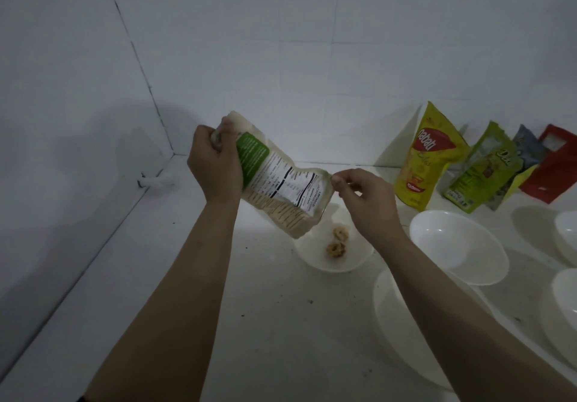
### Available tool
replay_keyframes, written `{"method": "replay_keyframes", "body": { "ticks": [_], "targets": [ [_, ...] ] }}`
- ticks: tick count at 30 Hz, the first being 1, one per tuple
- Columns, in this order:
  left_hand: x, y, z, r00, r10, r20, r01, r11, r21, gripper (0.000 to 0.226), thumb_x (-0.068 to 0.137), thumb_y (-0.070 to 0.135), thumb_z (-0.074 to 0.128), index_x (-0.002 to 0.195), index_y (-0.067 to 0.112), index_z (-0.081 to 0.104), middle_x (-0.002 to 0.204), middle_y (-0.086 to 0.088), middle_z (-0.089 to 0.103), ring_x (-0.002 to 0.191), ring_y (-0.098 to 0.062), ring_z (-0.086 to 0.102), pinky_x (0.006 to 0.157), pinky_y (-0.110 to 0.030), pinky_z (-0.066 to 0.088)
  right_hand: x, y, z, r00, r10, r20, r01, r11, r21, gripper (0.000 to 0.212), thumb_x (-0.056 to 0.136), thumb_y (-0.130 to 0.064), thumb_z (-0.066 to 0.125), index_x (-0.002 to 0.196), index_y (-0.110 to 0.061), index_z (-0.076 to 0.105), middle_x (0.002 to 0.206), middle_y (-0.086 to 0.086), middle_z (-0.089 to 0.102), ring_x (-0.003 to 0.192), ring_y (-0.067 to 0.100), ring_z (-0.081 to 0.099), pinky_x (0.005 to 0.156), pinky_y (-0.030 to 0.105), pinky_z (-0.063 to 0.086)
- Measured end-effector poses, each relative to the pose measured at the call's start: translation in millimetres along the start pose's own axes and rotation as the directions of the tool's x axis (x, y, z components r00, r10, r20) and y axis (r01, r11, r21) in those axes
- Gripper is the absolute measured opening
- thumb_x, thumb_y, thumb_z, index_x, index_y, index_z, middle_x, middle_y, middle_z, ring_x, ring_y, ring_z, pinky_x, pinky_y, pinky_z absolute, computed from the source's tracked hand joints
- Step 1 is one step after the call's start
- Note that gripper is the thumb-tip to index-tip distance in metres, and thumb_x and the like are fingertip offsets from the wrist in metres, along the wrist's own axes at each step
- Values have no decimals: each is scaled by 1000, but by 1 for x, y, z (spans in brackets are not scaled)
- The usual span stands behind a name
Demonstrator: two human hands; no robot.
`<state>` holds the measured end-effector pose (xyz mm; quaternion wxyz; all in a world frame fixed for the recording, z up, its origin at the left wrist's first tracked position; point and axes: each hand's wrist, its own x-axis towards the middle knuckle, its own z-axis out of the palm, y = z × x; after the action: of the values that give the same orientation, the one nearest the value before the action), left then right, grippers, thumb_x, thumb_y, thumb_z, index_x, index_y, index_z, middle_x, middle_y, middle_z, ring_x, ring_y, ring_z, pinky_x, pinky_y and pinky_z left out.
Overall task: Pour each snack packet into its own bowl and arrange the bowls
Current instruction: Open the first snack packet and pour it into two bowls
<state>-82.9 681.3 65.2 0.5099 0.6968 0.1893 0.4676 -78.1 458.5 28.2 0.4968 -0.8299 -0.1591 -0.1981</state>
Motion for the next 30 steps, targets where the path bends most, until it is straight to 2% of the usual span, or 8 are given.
{"method": "replay_keyframes", "body": {
  "ticks": [5,10,13,15,20,24,28,30],
  "targets": [
    [3,1,0,1000,11,-2,-11,1000,0,40,97,42,51,66,25,33,64,9,43,55,0,42,53,-12,36,4,-1,-1,1000,-28,5,29,1000,-10,14,95,-21,62,84,-26,68,78,-22,63,76,5,60,67,15,44],
    [4,3,-2,1000,12,-6,-12,1000,7,40,97,43,51,66,25,34,65,9,44,56,1,42,53,-9,37,1,-3,3,1000,-13,-27,14,999,41,13,97,-21,60,88,-23,69,86,-18,66,82,6,61,73,23,48],
    [6,3,-3,1000,-5,-5,5,999,-32,39,97,46,50,68,24,35,67,8,45,58,-4,46,57,-18,43,2,-6,4,992,109,64,-123,950,287,18,100,-25,54,87,-27,66,92,-12,69,92,15,64,87,36,54],
    [7,3,-3,1000,-5,0,5,999,-33,39,97,46,49,70,21,37,67,8,45,59,-5,46,58,-21,43,3,-8,4,983,143,115,-176,913,368,21,101,-26,52,84,-27,64,90,-5,68,93,21,63,90,45,53],
    [9,8,-2,999,17,46,-15,999,-43,39,99,43,48,75,14,40,67,9,45,54,5,46,53,-7,38,3,-12,1,990,116,80,-138,923,358,19,102,-23,51,86,-21,62,81,-13,65,78,4,57,78,27,45],
    [8,11,0,997,52,59,-50,998,-40,38,99,45,48,73,19,38,67,10,45,54,6,46,54,-9,40,3,-7,0,989,128,76,-145,945,292,19,100,-28,54,85,-23,64,82,-9,69,83,14,63,80,38,49],
    [3,9,2,995,76,67,-75,997,-16,38,98,45,48,69,25,36,66,11,44,56,4,45,56,-12,39,0,-2,-2,998,60,30,-63,994,94,18,99,-25,56,82,-23,63,76,-18,66,79,0,60,70,29,45],
    [2,6,2,995,74,68,-72,997,-27,39,98,46,48,70,21,38,66,10,44,57,1,44,58,-17,41,1,0,-3,998,56,-4,-56,997,48,18,98,-24,56,82,-23,63,74,-17,65,79,-1,60,68,27,46]
  ]
}}
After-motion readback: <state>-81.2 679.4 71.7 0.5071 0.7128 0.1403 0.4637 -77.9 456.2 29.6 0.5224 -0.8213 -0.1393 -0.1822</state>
